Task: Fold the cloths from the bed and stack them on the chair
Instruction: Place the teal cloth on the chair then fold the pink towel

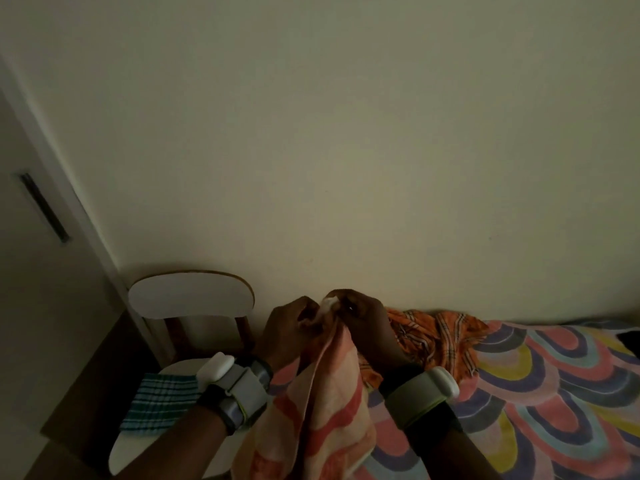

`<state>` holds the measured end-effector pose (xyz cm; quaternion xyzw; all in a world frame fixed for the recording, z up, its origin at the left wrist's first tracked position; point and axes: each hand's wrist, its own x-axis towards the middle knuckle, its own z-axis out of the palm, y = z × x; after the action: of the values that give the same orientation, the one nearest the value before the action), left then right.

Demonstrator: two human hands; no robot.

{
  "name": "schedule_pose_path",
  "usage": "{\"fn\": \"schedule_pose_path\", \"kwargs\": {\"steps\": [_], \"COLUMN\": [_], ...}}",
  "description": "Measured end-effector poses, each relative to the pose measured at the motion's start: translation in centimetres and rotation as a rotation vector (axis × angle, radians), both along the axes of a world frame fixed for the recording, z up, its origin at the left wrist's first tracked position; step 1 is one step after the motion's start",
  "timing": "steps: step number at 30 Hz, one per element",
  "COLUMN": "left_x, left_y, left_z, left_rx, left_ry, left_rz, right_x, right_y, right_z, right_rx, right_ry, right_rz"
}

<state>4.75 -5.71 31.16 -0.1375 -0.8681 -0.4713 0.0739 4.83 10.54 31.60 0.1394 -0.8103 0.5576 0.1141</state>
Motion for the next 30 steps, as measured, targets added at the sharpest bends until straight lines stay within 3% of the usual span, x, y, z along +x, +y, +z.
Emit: {"fn": "schedule_pose_path", "kwargs": {"steps": [4,9,12,15,18,22,27,30], "left_x": [-0.2,-0.7,-1.2,-1.2,-0.8,0.2,1.2,1.5], "left_y": [0.3,1.7,2.6,2.7,2.2,1.8,2.6,3.0], "left_z": [1.0,4.6,6.0,7.7,8.1,7.4,6.1,4.6], "left_rx": [0.018,0.085,0.123,0.127,0.129,0.122,0.117,0.161], "left_ry": [0.062,0.126,0.137,0.28,0.415,0.403,0.232,0.205], "left_rz": [-0.083,-0.258,-0.217,-0.15,-0.093,-0.073,-0.193,-0.099], "right_x": [-0.3,-2.1,-2.8,-3.3,-3.4,-2.7,-0.6,0.4], "right_y": [1.7,3.6,4.0,4.9,5.6,4.8,2.6,1.6], "right_z": [3.0,8.7,12.3,14.7,13.6,9.4,5.9,5.5], "right_rx": [-0.13,-0.001,0.034,0.002,-0.15,-0.325,-0.25,-0.228], "right_ry": [0.007,0.072,0.119,0.152,0.099,0.014,-0.019,-0.026], "right_rz": [0.143,0.254,0.3,0.309,0.275,0.139,0.012,-0.032]}}
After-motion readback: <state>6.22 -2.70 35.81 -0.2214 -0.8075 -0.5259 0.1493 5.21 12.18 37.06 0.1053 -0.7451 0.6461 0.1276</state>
